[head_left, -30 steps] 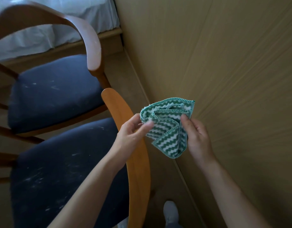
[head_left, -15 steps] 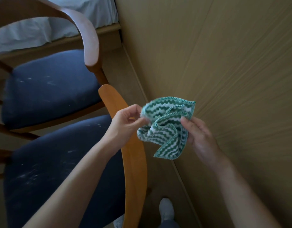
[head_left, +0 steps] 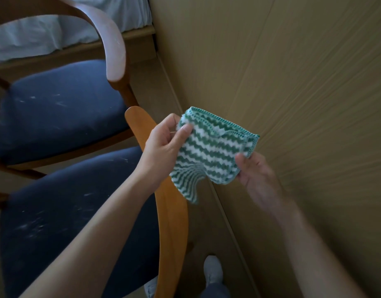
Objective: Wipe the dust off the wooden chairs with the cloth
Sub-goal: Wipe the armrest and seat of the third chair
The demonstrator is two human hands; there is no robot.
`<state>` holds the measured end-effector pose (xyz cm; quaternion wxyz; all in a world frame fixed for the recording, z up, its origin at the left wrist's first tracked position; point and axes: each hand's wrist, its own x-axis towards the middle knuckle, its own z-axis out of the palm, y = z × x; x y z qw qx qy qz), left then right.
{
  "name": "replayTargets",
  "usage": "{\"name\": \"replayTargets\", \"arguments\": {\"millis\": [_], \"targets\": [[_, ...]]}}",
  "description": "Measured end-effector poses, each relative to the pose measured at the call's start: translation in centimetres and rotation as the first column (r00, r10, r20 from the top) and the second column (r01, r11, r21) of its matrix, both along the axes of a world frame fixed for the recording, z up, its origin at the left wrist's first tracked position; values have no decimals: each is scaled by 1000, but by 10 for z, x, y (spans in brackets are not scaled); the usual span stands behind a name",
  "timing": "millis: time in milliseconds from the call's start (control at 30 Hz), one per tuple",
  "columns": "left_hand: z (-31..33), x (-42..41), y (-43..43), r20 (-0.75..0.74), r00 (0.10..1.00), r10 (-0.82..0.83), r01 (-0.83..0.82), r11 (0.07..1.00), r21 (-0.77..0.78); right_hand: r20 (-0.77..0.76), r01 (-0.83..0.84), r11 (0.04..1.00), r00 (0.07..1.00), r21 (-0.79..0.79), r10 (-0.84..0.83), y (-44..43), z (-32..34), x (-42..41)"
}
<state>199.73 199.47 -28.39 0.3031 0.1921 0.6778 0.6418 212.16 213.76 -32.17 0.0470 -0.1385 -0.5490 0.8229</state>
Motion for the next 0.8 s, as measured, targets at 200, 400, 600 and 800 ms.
{"name": "replayTargets", "arguments": {"millis": [200, 400, 600, 800], "targets": [[5, -3, 9, 186, 982, 31, -45, 996, 74, 63, 16, 999, 998, 38, -19, -10, -24, 3], [-18, -3, -12, 303, 940, -156, 145, 988, 60, 10, 113, 984, 993, 139, -115, -1, -6, -2], [-29, 6, -22, 261, 927, -270, 291, 956, -44, 24, 56, 974, 998, 219, -63, 10, 4, 0], [-17, -9, -25, 15, 949, -316, 316, 949, 23, -100, -50, 942, 991, 331, 88, 28, 16, 8]]}}
